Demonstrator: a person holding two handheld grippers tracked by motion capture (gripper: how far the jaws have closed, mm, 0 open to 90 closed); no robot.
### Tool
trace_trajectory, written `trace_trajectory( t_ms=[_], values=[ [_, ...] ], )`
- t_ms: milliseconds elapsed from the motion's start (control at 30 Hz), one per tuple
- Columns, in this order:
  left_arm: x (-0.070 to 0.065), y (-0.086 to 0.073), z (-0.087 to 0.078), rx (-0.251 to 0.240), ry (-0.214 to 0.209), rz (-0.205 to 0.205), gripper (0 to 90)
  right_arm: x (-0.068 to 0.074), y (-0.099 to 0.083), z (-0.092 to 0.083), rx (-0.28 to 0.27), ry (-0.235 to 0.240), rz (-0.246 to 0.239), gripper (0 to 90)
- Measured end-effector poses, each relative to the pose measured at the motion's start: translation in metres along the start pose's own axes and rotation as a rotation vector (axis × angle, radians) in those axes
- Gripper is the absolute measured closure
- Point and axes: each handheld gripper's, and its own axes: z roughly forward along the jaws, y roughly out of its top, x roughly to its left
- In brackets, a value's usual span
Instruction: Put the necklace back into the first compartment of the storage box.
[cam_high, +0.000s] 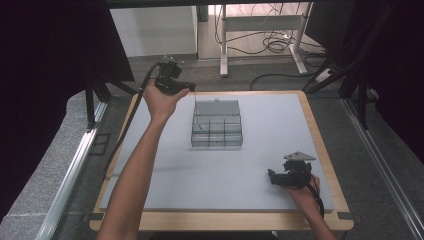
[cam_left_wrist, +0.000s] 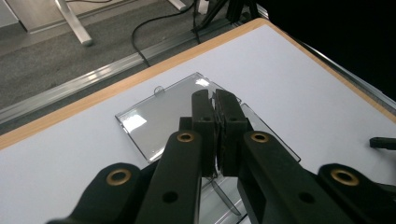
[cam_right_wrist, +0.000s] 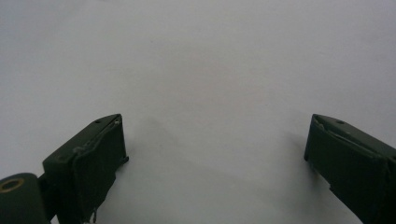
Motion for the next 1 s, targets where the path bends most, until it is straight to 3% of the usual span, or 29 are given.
trace_trajectory(
  t_ms=[300,533,1000],
  values=[
    [0.002,-0.001,0.002,-0.001,0.010,-0.002,88.6,0.000,0.000,0.000,0.001,0.001,0.000,5.0],
    [0.004,-0.010,0.017,0.022,0.012,-0.010,88.6,0.000,0.000,0.000,0.000,0.000,-0.001,5.0],
    [0.010,-0.044,0.049,0.121,-0.008,0.000,88.5,0.000,0.000,0.000,0.001,0.000,-0.003,5.0]
  ],
)
